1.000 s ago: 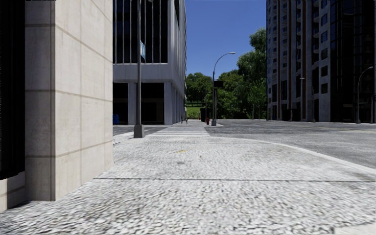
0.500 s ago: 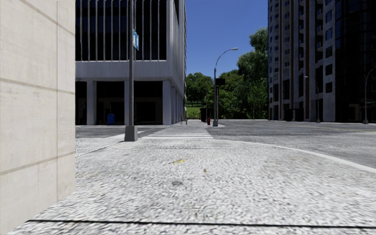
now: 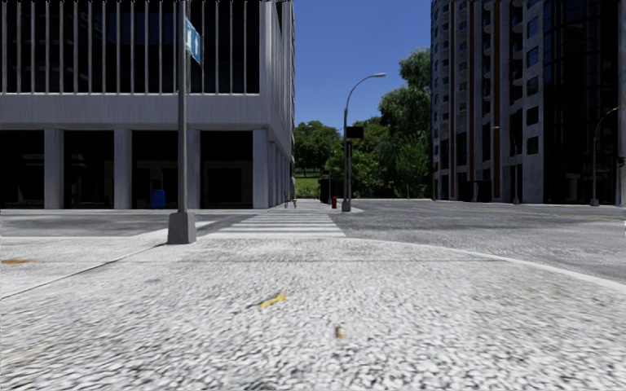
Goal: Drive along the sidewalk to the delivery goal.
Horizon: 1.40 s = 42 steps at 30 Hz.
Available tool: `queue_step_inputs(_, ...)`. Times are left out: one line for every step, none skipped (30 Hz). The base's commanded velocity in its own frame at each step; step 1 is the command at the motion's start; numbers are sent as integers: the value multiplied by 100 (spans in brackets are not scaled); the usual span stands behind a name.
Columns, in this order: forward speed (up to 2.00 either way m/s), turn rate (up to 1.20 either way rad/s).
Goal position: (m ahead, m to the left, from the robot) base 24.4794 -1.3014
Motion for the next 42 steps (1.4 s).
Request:
queue_step_inputs(200, -27)
queue_step_inputs(200, 0)
queue_step_inputs(200, 0)
queue_step_inputs(200, 0)
queue_step_inputs(200, 0)
queue_step_inputs(200, 0)
queue_step_inputs(200, 0)
queue_step_inputs(200, 0)
queue_step_inputs(200, 0)
queue_step_inputs(200, 0)
queue_step_inputs(200, 0)
queue_step_inputs(200, 0)
queue_step_inputs(200, 0)
queue_step_inputs(200, 0)
queue_step_inputs(200, 0)
queue_step_inputs(200, 0)
queue_step_inputs(200, 0)
queue_step_inputs(200, 0)
queue_step_inputs(200, 0)
queue_step_inputs(200, 0)
queue_step_inputs(200, 0)
queue_step_inputs(200, 0)
queue_step_inputs(200, 0)
queue_step_inputs(200, 0)
queue_step_inputs(200, 0)
queue_step_inputs(200, 0)
queue_step_inputs(200, 0)
queue_step_inputs(200, 0)
queue_step_inputs(200, 0)
queue_step_inputs(200, 0)
queue_step_inputs(200, 0)
queue_step_inputs(200, 0)
queue_step_inputs(200, 0)
queue_step_inputs(200, 0)
queue_step_inputs(200, 0)
queue_step_inputs(200, 0)
queue_step_inputs(200, 0)
queue_step_inputs(200, 0)
queue_step_inputs(200, 0)
queue_step_inputs(200, 0)
queue_step_inputs(200, 0)
queue_step_inputs(200, 0)
